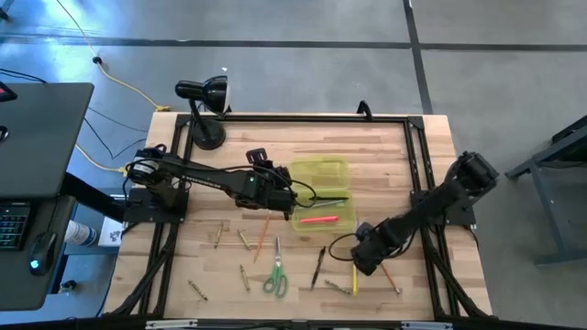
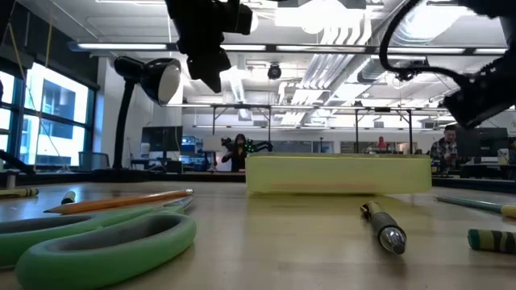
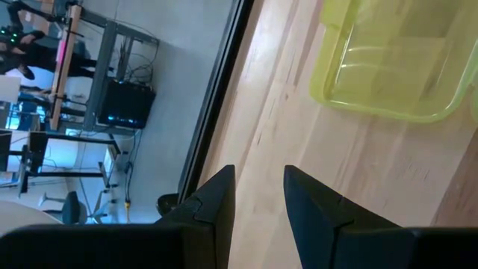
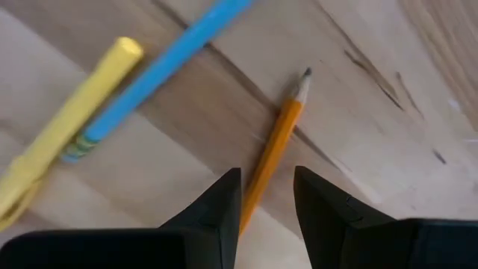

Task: Pick & place school supplies into a supply box
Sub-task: Put the orange pencil into the yellow supply box, then put the blue pencil into the yellow supply box

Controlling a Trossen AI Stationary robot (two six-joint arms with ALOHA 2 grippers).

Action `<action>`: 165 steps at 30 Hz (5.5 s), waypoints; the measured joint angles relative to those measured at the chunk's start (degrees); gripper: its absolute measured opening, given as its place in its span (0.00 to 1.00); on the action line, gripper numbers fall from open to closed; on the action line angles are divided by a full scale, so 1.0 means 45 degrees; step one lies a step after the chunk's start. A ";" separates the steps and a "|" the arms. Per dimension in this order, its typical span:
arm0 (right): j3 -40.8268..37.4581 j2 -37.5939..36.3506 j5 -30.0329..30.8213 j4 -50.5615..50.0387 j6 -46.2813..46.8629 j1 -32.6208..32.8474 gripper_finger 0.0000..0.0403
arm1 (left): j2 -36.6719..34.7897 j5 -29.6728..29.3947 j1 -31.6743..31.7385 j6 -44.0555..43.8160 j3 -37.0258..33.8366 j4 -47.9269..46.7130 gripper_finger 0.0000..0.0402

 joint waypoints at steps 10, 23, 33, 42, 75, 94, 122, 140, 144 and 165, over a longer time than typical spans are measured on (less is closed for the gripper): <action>0.0044 0.0490 0.0473 0.0094 -0.0142 0.0214 0.26 | 0.0005 0.0127 0.0000 -0.0039 0.0000 0.0005 0.36; 0.0000 0.0427 0.1131 -0.0029 0.0323 0.0525 0.09 | 0.0005 0.0359 0.0000 -0.0073 -0.0005 0.0015 0.36; -0.0015 0.0325 0.0857 -0.0183 -0.0436 0.0487 0.01 | 0.0010 0.0350 0.0000 0.0005 -0.0005 0.0005 0.36; -0.0039 -0.1464 0.1113 0.0052 -0.0449 0.0499 0.01 | 0.0015 0.0345 0.0000 0.0005 -0.0005 -0.0005 0.36; 0.0005 -0.3149 0.2640 0.5976 -1.6241 -0.6465 0.00 | -0.1219 0.0248 -0.0010 -0.0335 -0.0015 -0.1991 0.36; -0.0005 -0.1788 0.2609 0.5855 -1.7135 -0.6533 0.23 | -0.1341 0.0724 -0.0010 -0.0704 -0.0015 -0.1996 0.36; 0.2837 -0.1833 -0.0151 0.0100 -0.9641 -0.3757 0.28 | -0.1326 0.1249 -0.0015 -0.1316 -0.0010 -0.1936 0.36; -0.1394 -0.1827 0.0662 0.0858 0.0828 -0.2030 0.28 | -0.1331 0.1511 -0.0015 -0.1331 -0.0010 -0.1579 0.36; -0.1423 -0.1827 0.0708 0.1383 0.0606 -0.2030 0.28 | -0.1331 0.1825 -0.0010 -0.1338 -0.0010 -0.1581 0.36; -0.2476 -0.1870 0.1087 0.2250 0.1231 -0.2302 0.28 | -0.1331 0.2322 -0.0010 -0.1277 -0.0010 -0.1525 0.36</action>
